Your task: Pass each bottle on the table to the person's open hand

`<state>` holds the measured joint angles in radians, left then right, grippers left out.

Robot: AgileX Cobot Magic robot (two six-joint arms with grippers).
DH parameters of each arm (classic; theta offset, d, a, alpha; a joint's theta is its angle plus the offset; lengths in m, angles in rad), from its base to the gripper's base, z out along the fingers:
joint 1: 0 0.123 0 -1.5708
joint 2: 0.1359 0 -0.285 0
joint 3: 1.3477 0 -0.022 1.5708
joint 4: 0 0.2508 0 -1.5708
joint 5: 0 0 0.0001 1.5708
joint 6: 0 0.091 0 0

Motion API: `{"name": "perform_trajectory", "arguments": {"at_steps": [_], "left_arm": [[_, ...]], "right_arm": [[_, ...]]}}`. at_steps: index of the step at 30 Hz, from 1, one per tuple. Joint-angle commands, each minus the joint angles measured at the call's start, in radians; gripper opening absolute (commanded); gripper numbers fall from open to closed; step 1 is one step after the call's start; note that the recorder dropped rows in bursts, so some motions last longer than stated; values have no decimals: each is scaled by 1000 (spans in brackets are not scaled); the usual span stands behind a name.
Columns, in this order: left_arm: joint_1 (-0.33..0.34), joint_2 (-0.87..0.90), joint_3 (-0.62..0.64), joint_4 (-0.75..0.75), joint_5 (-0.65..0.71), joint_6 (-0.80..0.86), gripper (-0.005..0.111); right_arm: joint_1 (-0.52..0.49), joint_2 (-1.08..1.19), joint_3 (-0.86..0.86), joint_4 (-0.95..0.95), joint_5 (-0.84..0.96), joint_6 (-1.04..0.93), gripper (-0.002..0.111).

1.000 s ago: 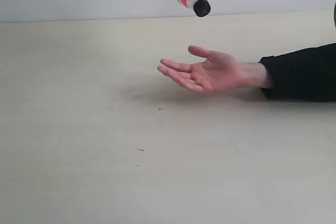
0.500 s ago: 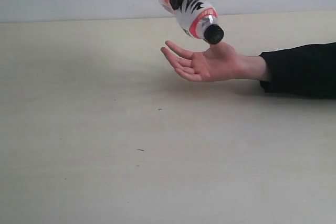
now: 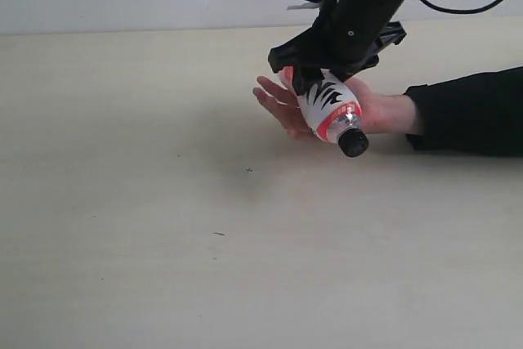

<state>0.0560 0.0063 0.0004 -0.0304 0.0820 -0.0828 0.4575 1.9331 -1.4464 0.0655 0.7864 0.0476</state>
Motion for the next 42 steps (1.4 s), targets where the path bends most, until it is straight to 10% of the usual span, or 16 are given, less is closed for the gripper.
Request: {"name": "perform_trajectory", "arguments": {"at_steps": [1, 5, 12, 16, 25, 32, 42], "left_arm": [[-7, -6, 0, -3, 1, 2, 0], [-7, -6, 0, -3, 1, 2, 0], [-7, -6, 0, -3, 1, 2, 0], [-7, -6, 0, -3, 1, 2, 0], [-7, -6, 0, -3, 1, 2, 0], [-7, -6, 0, -3, 1, 2, 0], [-7, -6, 0, -3, 1, 2, 0]], "right_arm": [[-3, -11, 35, 15, -83, 6, 0], [-3, -11, 35, 23, -66, 6, 1], [-3, -11, 35, 28, -42, 4, 75], [-3, -15, 33, 28, -47, 4, 87], [-3, -336, 35, -9, -19, 4, 78], [-3, -654, 254, -32, -14, -1, 1], [-3, -1025, 626, -65, -35, 9, 1]]}}
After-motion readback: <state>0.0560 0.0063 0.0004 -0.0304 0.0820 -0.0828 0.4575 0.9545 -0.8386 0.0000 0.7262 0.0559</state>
